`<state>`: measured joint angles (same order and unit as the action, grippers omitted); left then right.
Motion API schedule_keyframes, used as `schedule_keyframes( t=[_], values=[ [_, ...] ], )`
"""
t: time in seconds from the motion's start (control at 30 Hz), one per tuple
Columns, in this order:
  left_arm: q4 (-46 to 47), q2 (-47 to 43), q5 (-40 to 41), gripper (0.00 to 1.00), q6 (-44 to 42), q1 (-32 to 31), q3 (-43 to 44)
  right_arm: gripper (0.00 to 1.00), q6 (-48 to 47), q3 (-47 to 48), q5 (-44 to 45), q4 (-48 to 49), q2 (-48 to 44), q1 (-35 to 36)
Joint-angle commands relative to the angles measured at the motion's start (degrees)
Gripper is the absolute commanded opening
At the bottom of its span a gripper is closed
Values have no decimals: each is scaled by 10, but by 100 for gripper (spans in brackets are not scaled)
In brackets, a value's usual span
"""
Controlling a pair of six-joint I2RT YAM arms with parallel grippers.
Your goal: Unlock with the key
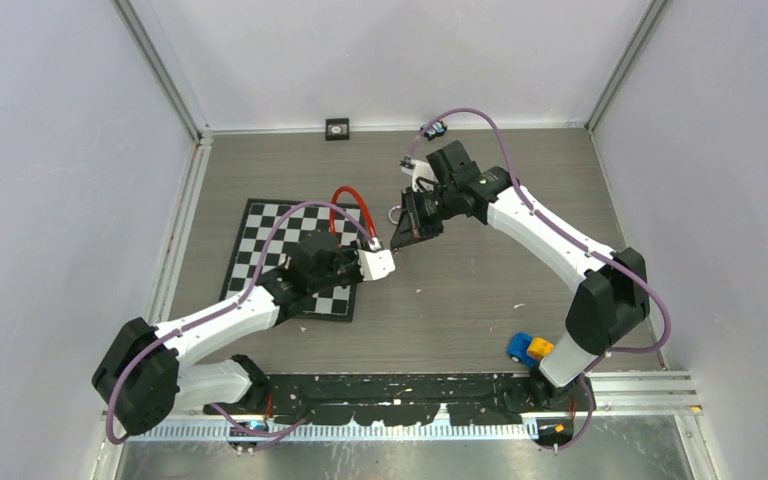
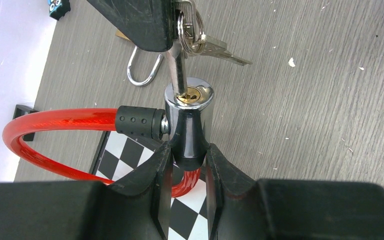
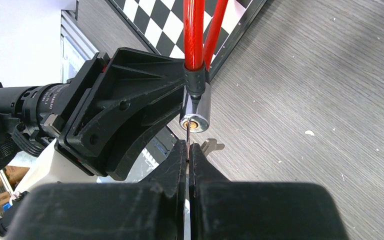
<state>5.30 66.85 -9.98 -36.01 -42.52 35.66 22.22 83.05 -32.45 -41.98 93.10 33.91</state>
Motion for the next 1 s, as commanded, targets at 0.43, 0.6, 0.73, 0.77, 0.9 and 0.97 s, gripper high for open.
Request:
schedule_keyframes(
  t=[0.43, 0.6, 0.73, 0.77, 0.9, 0.97],
  values=[
    [40, -6, 0, 0, 4, -2, 15, 1, -5, 7, 4, 26, 2, 11],
    [40, -5, 0, 0, 7, -2, 15, 1, -11, -4, 2, 31, -7, 14],
    [40, -3, 0, 0, 12, -2, 16, 1, -17, -14, 4, 34, -13, 17],
    [39, -3, 0, 0, 13, -2, 17, 1, -18, -16, 6, 34, -14, 17],
    [39, -4, 2, 0, 13, -2, 16, 1, -21, -18, 8, 35, -17, 17],
    [39, -4, 2, 0, 13, -2, 16, 1, -22, -18, 8, 35, -19, 17]
  ],
)
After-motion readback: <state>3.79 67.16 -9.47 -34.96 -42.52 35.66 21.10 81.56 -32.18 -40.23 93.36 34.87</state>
